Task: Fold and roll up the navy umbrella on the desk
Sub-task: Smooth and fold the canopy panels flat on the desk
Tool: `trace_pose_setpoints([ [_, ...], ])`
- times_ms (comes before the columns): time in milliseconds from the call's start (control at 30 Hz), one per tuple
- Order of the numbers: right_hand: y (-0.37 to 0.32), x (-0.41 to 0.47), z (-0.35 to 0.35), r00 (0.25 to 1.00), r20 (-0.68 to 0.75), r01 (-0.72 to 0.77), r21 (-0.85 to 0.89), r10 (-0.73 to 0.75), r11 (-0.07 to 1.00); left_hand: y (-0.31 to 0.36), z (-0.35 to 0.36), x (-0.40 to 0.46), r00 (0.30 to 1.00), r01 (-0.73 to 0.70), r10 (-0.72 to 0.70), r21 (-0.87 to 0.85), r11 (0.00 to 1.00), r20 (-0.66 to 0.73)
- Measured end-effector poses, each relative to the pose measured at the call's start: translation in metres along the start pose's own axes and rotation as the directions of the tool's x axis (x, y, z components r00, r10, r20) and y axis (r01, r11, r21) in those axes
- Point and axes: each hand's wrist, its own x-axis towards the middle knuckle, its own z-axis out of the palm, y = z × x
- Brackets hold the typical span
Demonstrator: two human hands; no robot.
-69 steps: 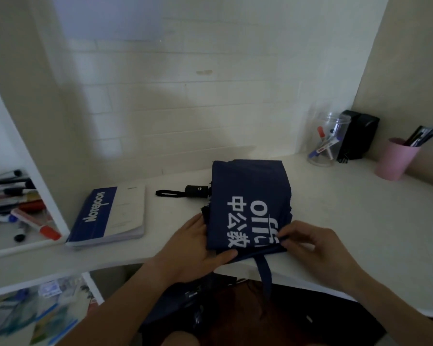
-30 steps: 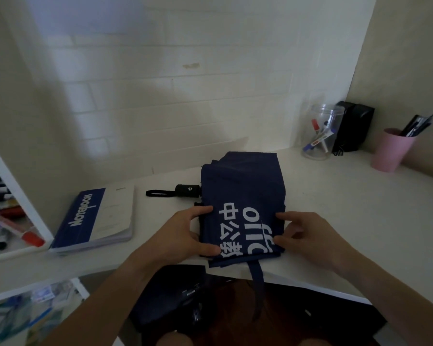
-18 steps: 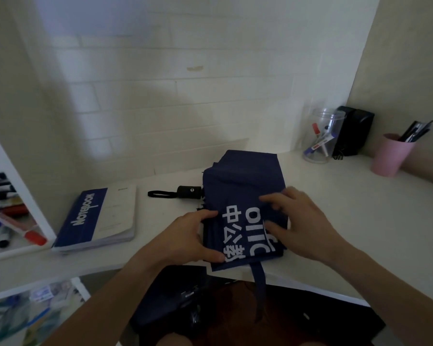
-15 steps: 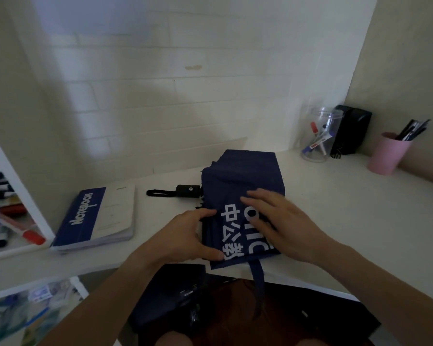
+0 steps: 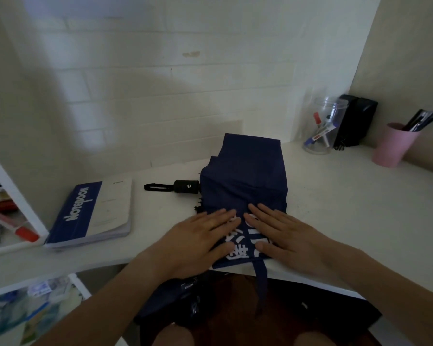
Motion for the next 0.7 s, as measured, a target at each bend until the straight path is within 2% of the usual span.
trace_pose_setpoints([
  [67,0.001,-0.005,-0.006,1.0,-0.007,0.02,0.072,-0.019,0.997,-0.008,0.011,-0.007,0.999,0.025,-0.025,-0.01,1.0,0.025],
  [100,0.003,-0.007,-0.013,0.999,-0.044,-0.011,0.16,0.018,0.987,-0.009,0.013,-0.009,1.0,0.019,-0.019,0.003,1.0,0.02],
  [133,0.004,-0.007,-0.022,0.985,-0.147,-0.051,0.262,0.092,0.964,-0.008,0.013,-0.01,1.0,0.015,-0.015,0.015,1.0,0.018],
  [167,0.006,-0.004,-0.033,0.931,-0.309,-0.066,0.383,0.195,0.922,-0.007,0.013,-0.01,1.0,0.017,-0.018,0.018,1.0,0.011],
  [200,0.011,0.002,-0.045,0.814,-0.468,-0.072,0.505,0.343,0.86,-0.005,0.013,-0.009,1.0,0.02,-0.02,0.02,1.0,-0.002],
  [233,0.017,0.012,-0.059,0.677,-0.531,-0.092,0.627,0.511,0.773,-0.004,0.012,-0.009,1.0,0.021,-0.021,0.022,1.0,-0.012],
  [267,0.024,0.023,-0.074,0.598,-0.469,-0.132,0.742,0.65,0.657,-0.004,0.012,-0.009,1.0,0.024,-0.024,0.016,1.0,-0.012],
  [300,0.031,0.033,-0.086,0.596,-0.335,-0.186,0.826,0.729,0.532,-0.004,0.012,-0.009,1.0,0.025,-0.025,0.004,1.0,-0.011],
  [367,0.043,0.053,-0.1,0.674,-0.086,-0.246,0.91,0.734,0.332,-0.004,0.012,-0.01,1.0,0.025,-0.025,-0.003,1.0,-0.011],
  [433,0.048,0.066,-0.109,0.702,0.017,-0.244,0.945,0.712,0.218,-0.003,0.013,-0.01,0.999,0.031,-0.032,-0.01,0.999,-0.012],
  [600,0.055,0.083,-0.115,0.664,0.053,-0.244,0.958,0.746,0.149,-0.002,0.012,-0.01,0.999,0.043,-0.044,-0.038,0.998,-0.017],
  [700,0.049,0.074,-0.12,0.706,-0.053,-0.109,0.977,0.706,0.183,-0.003,0.013,-0.01,0.999,0.039,-0.04,-0.047,0.998,-0.02],
])
